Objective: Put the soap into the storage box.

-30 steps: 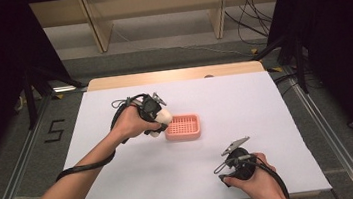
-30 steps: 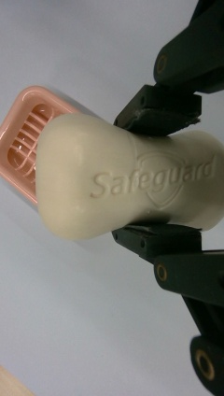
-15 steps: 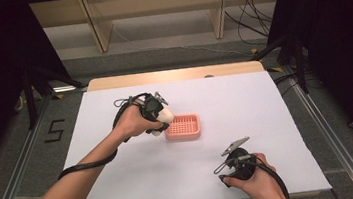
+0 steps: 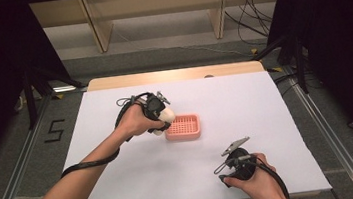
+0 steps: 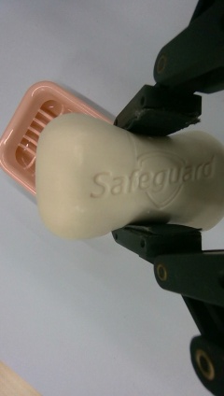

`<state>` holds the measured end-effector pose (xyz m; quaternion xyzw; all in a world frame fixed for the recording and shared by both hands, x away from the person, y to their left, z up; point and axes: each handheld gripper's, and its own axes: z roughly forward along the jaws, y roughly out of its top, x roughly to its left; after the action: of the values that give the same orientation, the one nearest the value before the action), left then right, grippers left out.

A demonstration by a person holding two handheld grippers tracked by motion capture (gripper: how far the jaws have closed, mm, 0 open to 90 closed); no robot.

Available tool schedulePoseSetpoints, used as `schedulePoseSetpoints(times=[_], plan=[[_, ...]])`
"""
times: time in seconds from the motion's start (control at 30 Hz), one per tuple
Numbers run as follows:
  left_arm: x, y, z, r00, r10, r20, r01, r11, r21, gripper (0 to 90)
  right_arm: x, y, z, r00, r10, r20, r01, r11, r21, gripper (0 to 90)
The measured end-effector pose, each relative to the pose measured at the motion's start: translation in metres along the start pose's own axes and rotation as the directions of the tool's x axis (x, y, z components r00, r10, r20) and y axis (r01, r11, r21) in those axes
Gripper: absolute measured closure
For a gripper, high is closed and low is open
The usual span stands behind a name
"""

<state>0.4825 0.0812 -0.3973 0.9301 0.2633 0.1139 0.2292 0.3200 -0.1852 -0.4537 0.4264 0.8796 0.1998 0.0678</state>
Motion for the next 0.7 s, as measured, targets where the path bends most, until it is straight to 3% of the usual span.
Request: schedulePoseSetpoints(times=[0.2,0.37,0.7], plan=[[0.0002,0.0014,0.0016,1.0,0.001,-0.002,-0.001,1.0,-0.005,49.3,-0.001,0.0001,0.0005,0.9999,-0.015,-0.005,0.015,1.0,-0.002,36.2],[0.0005,0.0022,0.0017,1.0,0.002,-0.004,-0.002,1.0,-0.009,49.2,-0.0002,0.0,0.0,1.0,0.001,0.001,-0.001,1.0,-0.001,36.2],[-0.0024,0.0029,0.0078,1.0,0.0,-0.007,-0.001,0.9985,-0.054,49.2,-0.0002,-0.0001,0.0,1.0,0.003,0.001,-0.003,1.0,0.0,36.2]])
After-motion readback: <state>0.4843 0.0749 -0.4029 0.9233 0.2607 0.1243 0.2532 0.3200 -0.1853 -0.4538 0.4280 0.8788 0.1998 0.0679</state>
